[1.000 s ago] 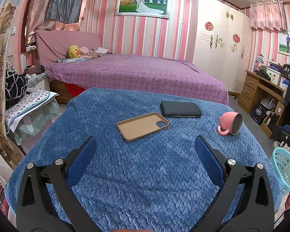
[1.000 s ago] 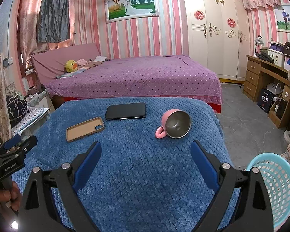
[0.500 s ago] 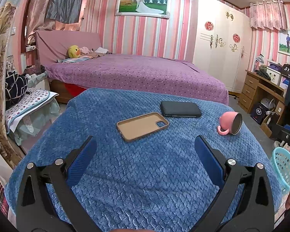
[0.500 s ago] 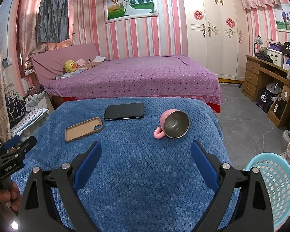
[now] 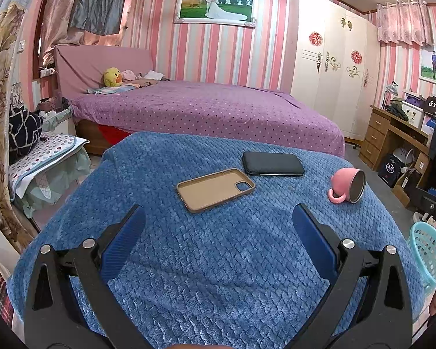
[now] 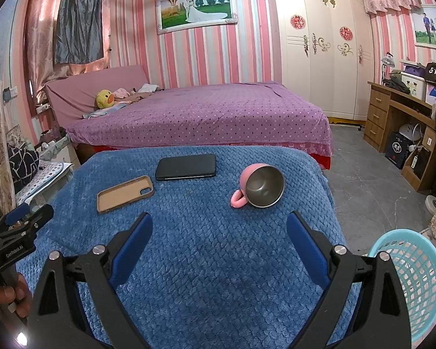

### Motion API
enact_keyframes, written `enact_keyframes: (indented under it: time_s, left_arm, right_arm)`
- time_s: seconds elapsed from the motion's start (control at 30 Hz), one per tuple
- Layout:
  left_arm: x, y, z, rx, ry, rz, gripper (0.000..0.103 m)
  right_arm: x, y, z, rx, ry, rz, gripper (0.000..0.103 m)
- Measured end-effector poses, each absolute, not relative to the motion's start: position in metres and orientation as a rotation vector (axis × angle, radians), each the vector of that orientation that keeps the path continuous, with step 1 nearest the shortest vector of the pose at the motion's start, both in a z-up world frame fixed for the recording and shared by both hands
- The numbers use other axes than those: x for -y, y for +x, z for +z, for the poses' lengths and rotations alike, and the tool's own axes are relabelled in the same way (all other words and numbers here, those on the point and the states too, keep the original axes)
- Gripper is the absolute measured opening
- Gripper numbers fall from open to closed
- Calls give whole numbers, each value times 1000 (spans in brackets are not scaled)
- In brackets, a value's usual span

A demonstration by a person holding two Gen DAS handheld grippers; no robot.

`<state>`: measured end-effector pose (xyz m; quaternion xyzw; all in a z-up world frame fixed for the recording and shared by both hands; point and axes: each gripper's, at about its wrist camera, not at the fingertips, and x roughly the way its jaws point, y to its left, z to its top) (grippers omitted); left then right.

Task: Collect trash

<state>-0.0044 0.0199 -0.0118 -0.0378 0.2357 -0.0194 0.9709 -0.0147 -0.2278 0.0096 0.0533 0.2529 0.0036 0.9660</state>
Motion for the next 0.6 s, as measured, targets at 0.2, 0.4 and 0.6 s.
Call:
enact_keyframes:
  time_s: [0.2, 0.4, 0.6]
  left_arm:
    - [-19, -5, -12, -477, -75, -38, 98]
    - [-19, -5, -12, -478, -75, -38, 98]
    - [-19, -5, -12, -477, -76, -35, 98]
  right_arm:
    - [228, -14, 9, -512, 108, 7, 91]
    - [229, -14, 9, -514, 106, 9, 91]
    - [229, -14, 8, -516, 104, 11, 92]
